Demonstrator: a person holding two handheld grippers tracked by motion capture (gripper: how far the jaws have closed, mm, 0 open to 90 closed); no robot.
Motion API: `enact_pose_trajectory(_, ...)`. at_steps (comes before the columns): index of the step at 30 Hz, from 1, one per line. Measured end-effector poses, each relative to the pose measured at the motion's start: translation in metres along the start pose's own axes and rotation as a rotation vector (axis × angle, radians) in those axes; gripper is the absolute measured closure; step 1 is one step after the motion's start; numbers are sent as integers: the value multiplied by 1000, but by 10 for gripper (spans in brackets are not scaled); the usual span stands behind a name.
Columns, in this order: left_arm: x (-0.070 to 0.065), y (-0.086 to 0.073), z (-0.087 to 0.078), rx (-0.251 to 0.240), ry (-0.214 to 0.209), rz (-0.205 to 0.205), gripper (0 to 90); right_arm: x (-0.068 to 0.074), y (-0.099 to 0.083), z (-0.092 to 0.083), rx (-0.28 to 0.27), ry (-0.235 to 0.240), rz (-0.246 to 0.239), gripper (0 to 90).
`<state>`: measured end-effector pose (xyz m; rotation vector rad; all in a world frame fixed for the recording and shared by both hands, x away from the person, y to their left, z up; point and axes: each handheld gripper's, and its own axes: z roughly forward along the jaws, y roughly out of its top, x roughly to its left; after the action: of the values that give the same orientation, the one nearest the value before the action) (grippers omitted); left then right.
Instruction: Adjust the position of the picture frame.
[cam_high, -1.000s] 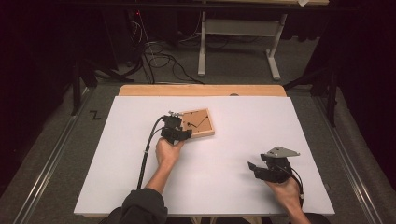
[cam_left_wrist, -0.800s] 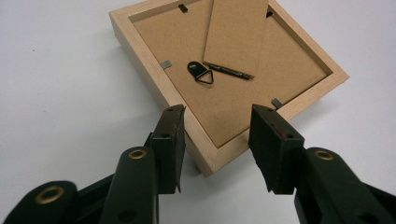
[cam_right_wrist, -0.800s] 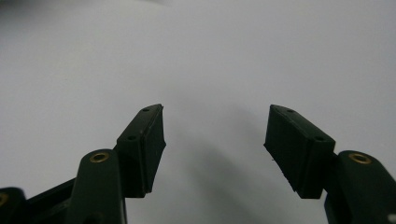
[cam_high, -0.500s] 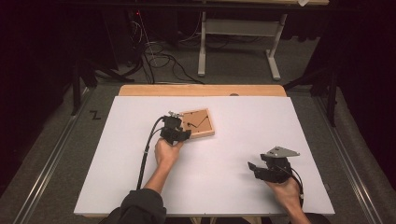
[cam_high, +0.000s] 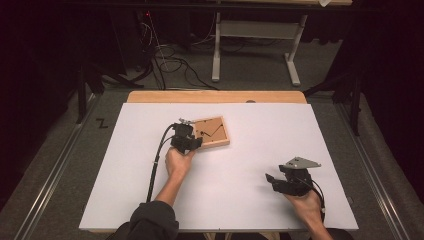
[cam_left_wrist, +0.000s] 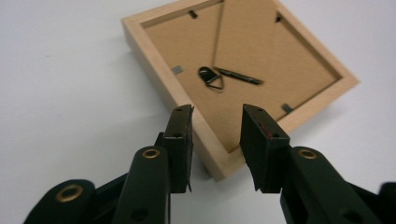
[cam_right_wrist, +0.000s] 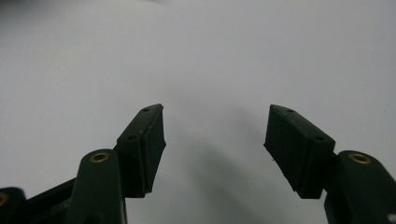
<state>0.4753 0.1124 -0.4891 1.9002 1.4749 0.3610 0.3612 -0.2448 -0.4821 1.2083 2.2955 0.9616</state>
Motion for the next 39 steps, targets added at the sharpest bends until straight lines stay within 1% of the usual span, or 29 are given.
enact_pose_trajectory(1, 1, 0, 1, 2, -2, -8, 640, 0, 0, 0, -1, 0, 1, 378)
enact_pose_trajectory(5, 2, 0, 1, 1, -7, -6, 645, 0, 0, 0, -2, 0, 1, 377)
enact_pose_trajectory(7, 2, 0, 1, 2, -21, -3, 675, 0, 0, 0, 0, 1, -2, 377)
enact_pose_trajectory(9, 2, 0, 1, 5, -20, -2, 699, 0, 0, 0, 0, 1, -6, 378)
enact_pose_trajectory(11, 4, -1, -1, 10, -31, 0, 714, 0, 0, 0, 1, 1, -3, 377)
enact_pose_trajectory(13, 3, -1, -1, 10, -26, 3, 716, 0, 0, 1, 2, 2, -6, 377)
enact_pose_trajectory(19, 2, -1, -1, 14, -27, 13, 727, 0, 0, 1, 2, 1, -5, 377)
enact_pose_trajectory(21, 1, -2, -2, 18, -29, 17, 729, 1, 0, 1, 3, 1, 0, 377)
enact_pose_trajectory(22, -1, -2, -2, 21, -28, 22, 729, 1, 0, 1, 2, 1, -7, 377)
enact_pose_trajectory(25, -2, -2, -3, 23, -31, 27, 730, 1, 0, 1, 3, 1, -5, 377)
enact_pose_trajectory(30, -6, -5, -4, 24, -42, 39, 729, 1, 0, 1, 3, 1, -4, 377)
enact_pose_trajectory(32, -7, -7, -6, 25, -50, 54, 729, 0, 0, 1, 2, 1, -5, 377)
enact_pose_trajectory(34, -9, -8, -6, 23, -54, 52, 729, 1, 0, 1, 2, 0, -6, 377)
enact_pose_trajectory(39, -12, -11, -8, 23, -68, 68, 729, 1, 0, 1, 4, 0, -7, 377)
